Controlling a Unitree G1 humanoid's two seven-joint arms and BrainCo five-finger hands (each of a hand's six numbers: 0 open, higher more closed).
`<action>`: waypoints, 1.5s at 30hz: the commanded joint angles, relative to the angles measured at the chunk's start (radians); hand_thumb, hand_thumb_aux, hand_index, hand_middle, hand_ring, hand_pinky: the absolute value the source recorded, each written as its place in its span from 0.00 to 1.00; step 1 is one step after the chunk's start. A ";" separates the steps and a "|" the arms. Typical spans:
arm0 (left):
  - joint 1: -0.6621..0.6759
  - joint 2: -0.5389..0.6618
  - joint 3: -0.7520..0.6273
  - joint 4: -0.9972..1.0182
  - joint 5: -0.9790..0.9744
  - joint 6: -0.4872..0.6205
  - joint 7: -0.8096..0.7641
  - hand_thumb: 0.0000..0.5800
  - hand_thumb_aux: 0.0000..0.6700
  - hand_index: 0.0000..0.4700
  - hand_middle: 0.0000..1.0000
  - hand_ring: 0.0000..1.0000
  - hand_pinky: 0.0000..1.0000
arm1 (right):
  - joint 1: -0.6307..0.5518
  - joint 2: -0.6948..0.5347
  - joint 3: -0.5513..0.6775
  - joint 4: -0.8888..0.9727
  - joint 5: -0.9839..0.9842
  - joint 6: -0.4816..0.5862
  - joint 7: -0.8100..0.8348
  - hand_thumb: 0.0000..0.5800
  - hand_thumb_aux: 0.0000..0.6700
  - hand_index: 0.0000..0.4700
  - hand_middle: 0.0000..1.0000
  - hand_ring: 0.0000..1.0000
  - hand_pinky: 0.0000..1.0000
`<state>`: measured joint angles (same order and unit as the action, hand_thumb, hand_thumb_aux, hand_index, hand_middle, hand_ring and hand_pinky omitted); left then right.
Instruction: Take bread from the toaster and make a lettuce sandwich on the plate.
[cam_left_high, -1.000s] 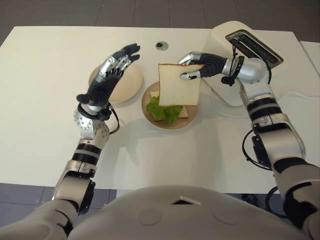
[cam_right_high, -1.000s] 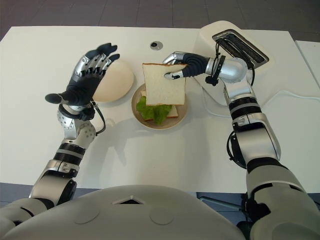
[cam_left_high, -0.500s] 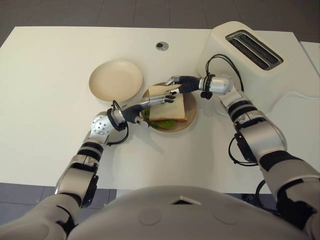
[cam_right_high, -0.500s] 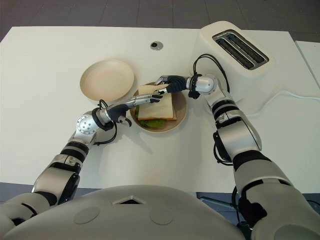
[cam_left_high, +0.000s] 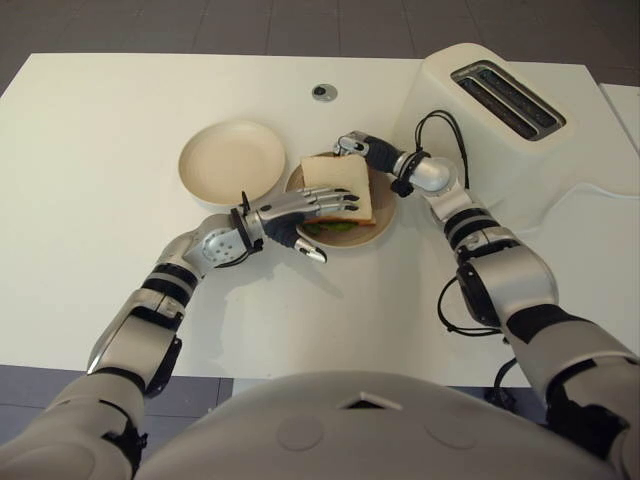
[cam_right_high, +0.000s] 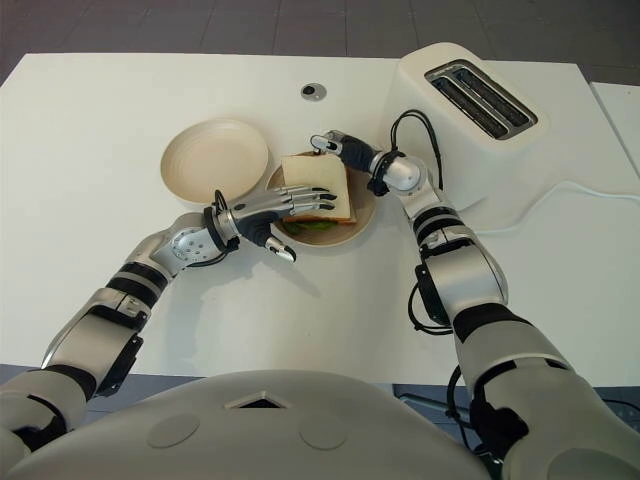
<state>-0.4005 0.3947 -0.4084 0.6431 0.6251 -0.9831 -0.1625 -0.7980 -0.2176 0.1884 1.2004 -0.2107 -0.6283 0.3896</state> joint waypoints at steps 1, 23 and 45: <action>0.079 0.034 -0.106 0.066 0.101 0.113 -0.079 0.00 0.00 0.00 0.00 0.00 0.00 | -0.054 0.008 -0.089 -0.067 0.067 0.009 -0.111 0.00 0.00 0.00 0.00 0.00 0.00; 0.131 0.254 -0.375 -0.514 -0.982 -0.214 -0.201 1.00 1.00 1.00 1.00 1.00 1.00 | 0.594 -0.195 0.003 -1.151 0.806 0.372 0.964 1.00 1.00 1.00 1.00 1.00 1.00; -0.025 0.082 -0.213 0.137 -0.113 0.251 0.059 1.00 1.00 1.00 1.00 1.00 1.00 | 0.365 -0.173 0.202 -0.412 -0.015 0.040 0.284 1.00 1.00 1.00 1.00 1.00 1.00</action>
<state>-0.4355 0.4900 -0.6199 0.6836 0.3982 -0.8216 -0.1898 -0.4355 -0.4021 0.3801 0.6639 -0.1220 -0.5962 0.7722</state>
